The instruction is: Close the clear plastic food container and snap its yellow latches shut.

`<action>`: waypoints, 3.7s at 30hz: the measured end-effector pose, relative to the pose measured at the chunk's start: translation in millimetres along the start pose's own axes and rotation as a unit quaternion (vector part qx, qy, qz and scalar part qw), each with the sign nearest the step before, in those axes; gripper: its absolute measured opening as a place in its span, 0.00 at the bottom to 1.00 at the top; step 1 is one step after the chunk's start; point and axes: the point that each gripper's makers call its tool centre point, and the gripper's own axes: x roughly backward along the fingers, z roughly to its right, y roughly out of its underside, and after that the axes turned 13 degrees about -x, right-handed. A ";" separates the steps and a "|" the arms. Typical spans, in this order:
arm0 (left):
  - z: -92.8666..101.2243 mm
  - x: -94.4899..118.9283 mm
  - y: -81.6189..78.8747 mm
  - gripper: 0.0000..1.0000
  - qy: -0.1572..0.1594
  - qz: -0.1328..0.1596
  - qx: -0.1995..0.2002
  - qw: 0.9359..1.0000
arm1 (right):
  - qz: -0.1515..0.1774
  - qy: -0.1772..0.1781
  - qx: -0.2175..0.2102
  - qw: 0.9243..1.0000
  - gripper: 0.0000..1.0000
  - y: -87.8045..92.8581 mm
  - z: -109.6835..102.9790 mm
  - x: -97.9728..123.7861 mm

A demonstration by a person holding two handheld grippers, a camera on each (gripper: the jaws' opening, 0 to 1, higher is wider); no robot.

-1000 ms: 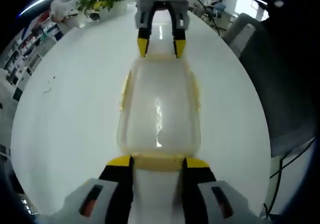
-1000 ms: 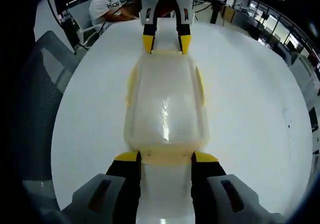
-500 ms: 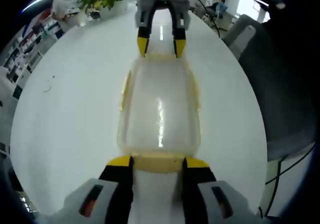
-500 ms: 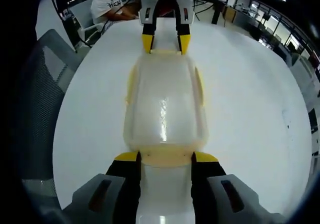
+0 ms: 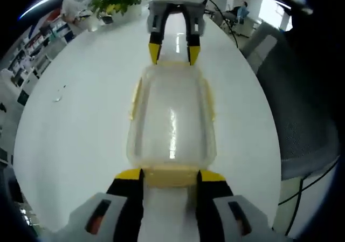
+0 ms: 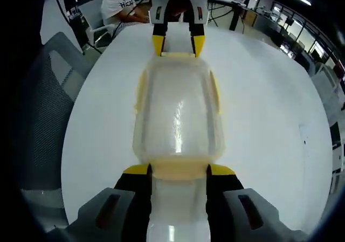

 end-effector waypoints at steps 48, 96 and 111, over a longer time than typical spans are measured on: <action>-7.4 50.0 -37.9 0.32 -0.029 0.016 -0.007 0.999 | -0.004 0.022 0.005 1.000 0.36 -17.6 -5.3 60.1; -28.3 -17.1 -142.6 0.32 -0.039 -0.007 0.002 0.999 | 0.006 0.017 0.016 1.000 0.36 97.5 25.5 105.9; -38.4 -44.4 -180.6 0.32 -0.031 -0.008 -0.004 0.999 | 0.006 0.020 0.010 1.000 0.36 139.9 36.3 123.3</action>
